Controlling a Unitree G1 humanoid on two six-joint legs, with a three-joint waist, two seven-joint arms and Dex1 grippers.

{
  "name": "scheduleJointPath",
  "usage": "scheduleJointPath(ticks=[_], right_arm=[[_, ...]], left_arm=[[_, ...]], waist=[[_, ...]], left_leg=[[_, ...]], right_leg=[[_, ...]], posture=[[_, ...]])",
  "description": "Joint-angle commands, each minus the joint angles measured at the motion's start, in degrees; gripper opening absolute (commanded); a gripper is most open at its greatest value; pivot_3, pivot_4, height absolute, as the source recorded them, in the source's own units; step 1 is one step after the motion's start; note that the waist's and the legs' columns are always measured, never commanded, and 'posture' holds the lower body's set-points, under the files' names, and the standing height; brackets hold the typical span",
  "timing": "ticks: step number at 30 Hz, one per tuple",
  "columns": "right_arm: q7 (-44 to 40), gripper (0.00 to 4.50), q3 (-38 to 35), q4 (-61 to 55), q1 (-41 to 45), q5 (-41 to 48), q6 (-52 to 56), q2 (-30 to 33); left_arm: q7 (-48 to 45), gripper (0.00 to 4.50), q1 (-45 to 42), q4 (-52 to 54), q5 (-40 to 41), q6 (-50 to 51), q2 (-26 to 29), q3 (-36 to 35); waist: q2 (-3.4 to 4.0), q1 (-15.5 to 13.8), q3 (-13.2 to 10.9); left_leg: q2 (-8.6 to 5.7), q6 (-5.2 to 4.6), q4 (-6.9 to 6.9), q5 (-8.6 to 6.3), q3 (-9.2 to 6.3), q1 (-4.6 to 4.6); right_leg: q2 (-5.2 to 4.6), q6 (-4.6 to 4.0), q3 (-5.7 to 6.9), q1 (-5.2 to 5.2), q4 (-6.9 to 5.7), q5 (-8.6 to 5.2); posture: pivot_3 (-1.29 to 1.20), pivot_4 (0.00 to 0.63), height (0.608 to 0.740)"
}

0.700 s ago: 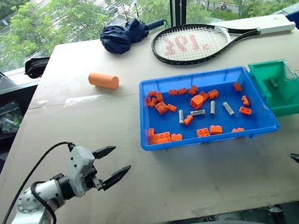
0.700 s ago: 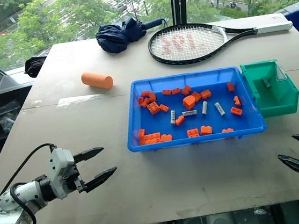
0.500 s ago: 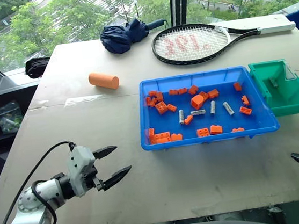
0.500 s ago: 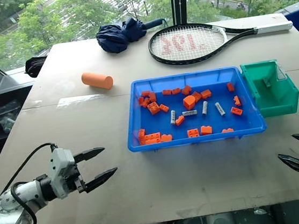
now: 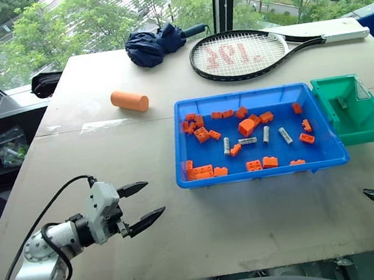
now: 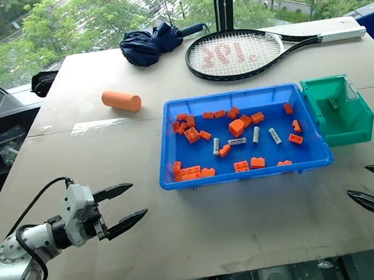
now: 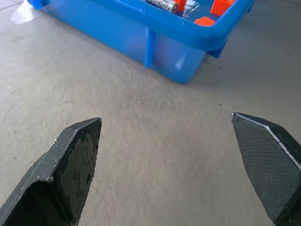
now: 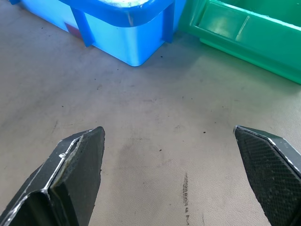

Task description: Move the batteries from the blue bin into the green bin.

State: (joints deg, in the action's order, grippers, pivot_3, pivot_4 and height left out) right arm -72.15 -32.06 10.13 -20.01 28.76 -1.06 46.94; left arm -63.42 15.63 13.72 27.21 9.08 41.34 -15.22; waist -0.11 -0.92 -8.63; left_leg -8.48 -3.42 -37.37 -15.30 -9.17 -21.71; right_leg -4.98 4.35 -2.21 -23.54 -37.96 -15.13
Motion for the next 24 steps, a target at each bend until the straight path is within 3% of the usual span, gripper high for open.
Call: scheduleJointPath(ticks=[1,7,11,18,24], right_arm=[[-0.7,4.41,-2.9,-5.0,-1.5,3.1,3.3,1.6],[3.2,4.41,-6.2,-23.7,-2.8,15.6,19.4,3.5],[11.0,4.41,-4.0,-30.8,3.9,20.4,25.1,3.5],[28.9,4.41,17.5,-33.5,25.4,6.6,37.0,5.8],[35.3,4.41,31.2,-24.2,43.4,-0.7,52.0,4.6]], left_arm=[[-0.8,4.5,-0.4,0.4,1.0,-1.0,0.9,-1.6],[-4.8,4.5,-3.0,4.4,10.0,5.1,6.2,-7.5],[-5.5,4.5,-8.3,6.8,16.9,11.0,9.4,-8.7],[-5.8,4.5,-22.9,8.2,19.2,17.3,15.0,-4.3],[-4.2,4.5,-33.2,8.4,21.1,24.9,17.7,-0.6]], waist=[[0.0,0.0,0.0],[0.02,0.0,0.0],[0.02,0.0,0.0],[-0.07,0.2,-0.1],[-0.2,0.2,-0.2]], left_leg=[[0.0,0.0,0.0,0.0,0.0,0.0],[0.03,-0.01,0.0,-0.01,-0.02,-0.03],[0.06,-0.21,-0.01,-0.13,-0.04,-0.03],[0.06,0.04,-0.02,0.03,-0.02,-0.1],[0.06,0.02,-0.04,0.03,0.0,-0.22]], right_leg=[[0.0,0.0,0.0,0.0,0.0,0.0],[0.01,0.0,0.01,-0.03,-0.02,0.0],[0.04,-0.03,0.04,-0.02,0.01,0.02],[0.03,-0.03,0.06,-0.12,0.01,0.03],[0.05,-0.03,0.05,-0.24,0.05,0.03]], posture=[[0.0,0.15,0.74],[0.0,0.15,0.74],[0.0,0.15,0.74],[0.0,0.15,0.74],[0.0,0.15,0.74]])
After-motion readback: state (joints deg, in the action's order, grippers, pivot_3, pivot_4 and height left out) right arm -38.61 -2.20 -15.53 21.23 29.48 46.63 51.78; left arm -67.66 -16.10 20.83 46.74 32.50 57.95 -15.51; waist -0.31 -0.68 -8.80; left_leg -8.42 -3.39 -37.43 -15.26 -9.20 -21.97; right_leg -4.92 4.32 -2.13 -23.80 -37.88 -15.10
